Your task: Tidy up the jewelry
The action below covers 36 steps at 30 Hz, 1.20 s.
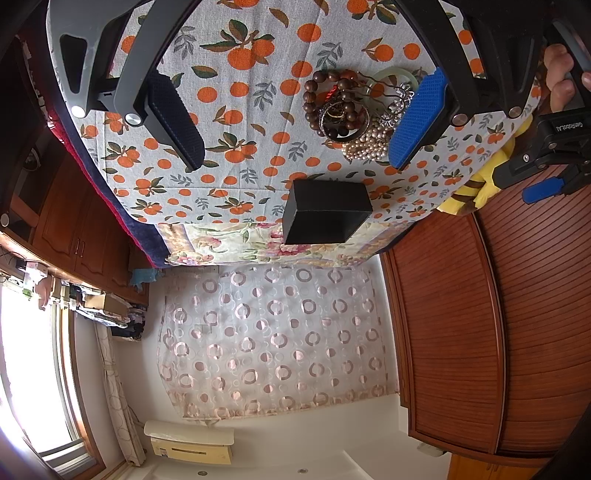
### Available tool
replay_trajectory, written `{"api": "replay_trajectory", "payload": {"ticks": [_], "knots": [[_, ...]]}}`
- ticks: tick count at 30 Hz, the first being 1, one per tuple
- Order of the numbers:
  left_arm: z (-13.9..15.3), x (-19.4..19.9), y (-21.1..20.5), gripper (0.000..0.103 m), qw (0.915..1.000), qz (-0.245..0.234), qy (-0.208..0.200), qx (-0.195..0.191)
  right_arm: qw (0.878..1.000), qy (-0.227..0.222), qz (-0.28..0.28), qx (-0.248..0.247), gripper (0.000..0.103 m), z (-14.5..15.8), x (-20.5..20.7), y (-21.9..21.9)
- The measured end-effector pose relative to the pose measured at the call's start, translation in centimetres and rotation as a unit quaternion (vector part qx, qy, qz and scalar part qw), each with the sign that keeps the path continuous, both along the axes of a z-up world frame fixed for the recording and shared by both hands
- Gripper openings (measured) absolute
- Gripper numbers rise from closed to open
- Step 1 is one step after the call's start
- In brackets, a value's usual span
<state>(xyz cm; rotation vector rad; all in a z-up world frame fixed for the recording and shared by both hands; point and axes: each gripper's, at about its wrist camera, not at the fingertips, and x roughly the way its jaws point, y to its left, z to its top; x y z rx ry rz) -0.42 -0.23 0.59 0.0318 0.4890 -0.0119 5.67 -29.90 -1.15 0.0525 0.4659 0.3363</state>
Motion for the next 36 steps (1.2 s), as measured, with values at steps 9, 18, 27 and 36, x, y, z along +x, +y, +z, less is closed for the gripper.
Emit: {"api": "replay_trajectory", "payload": {"ticks": [9, 18, 27, 36], "knots": [[0.0, 0.0, 0.0, 0.096, 1.0, 0.0, 0.0, -0.001, 1.0, 0.001, 0.0, 0.001, 0.1, -0.1, 0.0, 0.1], [0.0, 0.0, 0.0, 0.096, 1.0, 0.0, -0.001, -0.001, 1.0, 0.001, 0.0, 0.0, 0.1, 0.0, 0.0, 0.0], [0.0, -0.1, -0.1, 0.096, 1.0, 0.0, 0.0, -0.002, 1.0, 0.001, 0.001, 0.0, 0.1, 0.0, 0.0, 0.0], [-1.0, 0.6, -0.7, 0.096, 0.9998, -0.006, 0.02, -0.006, 1.0, 0.008, -0.001, -0.002, 0.1, -0.9, 0.4, 0.0]]}}
